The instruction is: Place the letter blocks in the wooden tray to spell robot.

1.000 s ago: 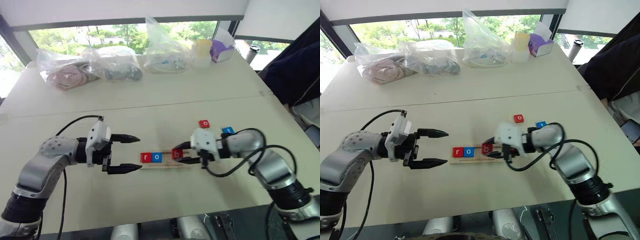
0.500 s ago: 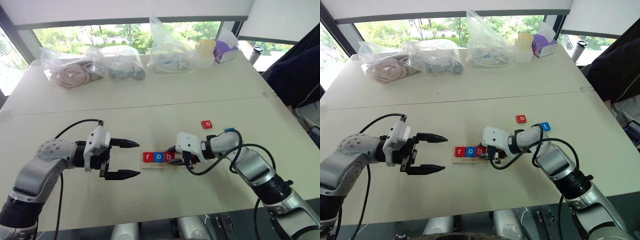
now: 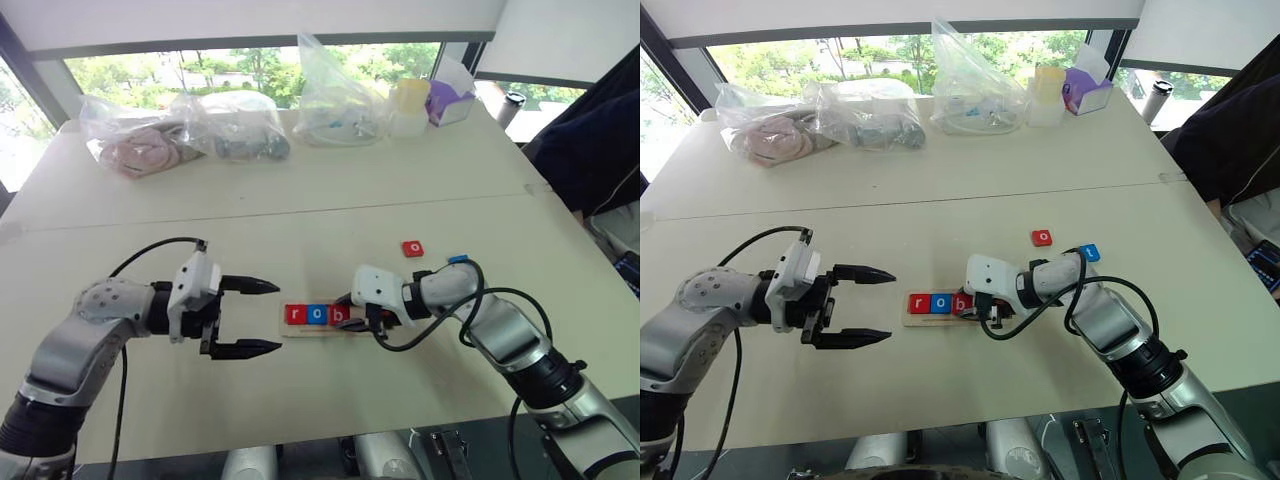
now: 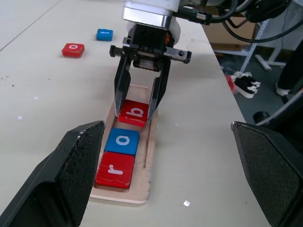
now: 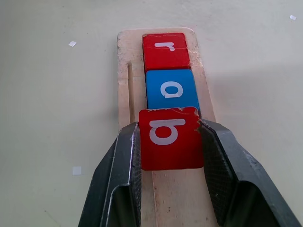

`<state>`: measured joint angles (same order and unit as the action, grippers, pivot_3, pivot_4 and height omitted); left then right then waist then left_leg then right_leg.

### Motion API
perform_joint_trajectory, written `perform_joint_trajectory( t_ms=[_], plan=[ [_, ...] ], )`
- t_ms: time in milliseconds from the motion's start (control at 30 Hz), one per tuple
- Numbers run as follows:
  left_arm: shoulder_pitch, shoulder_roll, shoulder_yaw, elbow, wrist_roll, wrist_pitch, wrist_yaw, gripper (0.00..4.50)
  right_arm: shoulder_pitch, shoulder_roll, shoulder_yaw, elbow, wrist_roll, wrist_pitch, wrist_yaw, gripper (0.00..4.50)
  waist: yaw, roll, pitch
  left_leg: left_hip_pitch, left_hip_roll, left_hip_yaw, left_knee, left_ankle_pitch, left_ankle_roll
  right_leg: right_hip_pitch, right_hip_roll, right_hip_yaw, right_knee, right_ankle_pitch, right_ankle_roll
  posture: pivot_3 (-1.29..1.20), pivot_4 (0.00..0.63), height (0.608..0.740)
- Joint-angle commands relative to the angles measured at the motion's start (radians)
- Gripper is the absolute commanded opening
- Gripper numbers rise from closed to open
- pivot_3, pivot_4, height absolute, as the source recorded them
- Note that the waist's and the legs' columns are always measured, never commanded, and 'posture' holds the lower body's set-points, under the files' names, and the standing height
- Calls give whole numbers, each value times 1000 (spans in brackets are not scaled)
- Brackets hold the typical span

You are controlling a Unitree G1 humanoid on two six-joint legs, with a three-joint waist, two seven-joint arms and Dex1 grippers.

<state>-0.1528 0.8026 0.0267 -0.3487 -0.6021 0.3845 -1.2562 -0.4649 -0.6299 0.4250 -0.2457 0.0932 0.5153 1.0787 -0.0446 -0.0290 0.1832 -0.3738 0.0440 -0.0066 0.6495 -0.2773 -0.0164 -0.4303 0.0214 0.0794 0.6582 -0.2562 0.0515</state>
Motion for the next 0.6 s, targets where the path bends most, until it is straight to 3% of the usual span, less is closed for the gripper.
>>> perform_joint_trajectory(
  t_ms=[33,167,200,467,600],
  plan=[
    [-9,1,20,-36,-20,0,9,4500,-24,9,-5,1,-3,-13,-3,2197,0,0,0,0,0,0,0,0,0,0,0,0,0,0,0,0,150,740],
    [-9,-1,18,-39,-19,2,17,4500,-28,12,-4,12,-6,-23,-3,4301,0,0,0,0,0,0,0,0,0,0,0,0,0,0,0,0,150,740],
    [-8,-2,17,-41,-20,3,20,4500,-31,15,-3,15,-7,-23,-4,4465,0,0,0,0,0,0,0,0,0,0,0,0,0,0,0,0,150,740],
    [-10,-4,13,-41,-18,2,29,4500,-51,34,-52,8,16,1,-25,4465,0,0,0,0,0,0,0,0,0,0,0,0,0,0,0,0,150,740],
    [-11,-8,7,-37,-11,-6,32,4500,-102,76,-143,59,39,25,-110,4465,-2,0,0,0,0,0,0,0,0,0,0,0,0,0,0,0,150,740]
  ],
)
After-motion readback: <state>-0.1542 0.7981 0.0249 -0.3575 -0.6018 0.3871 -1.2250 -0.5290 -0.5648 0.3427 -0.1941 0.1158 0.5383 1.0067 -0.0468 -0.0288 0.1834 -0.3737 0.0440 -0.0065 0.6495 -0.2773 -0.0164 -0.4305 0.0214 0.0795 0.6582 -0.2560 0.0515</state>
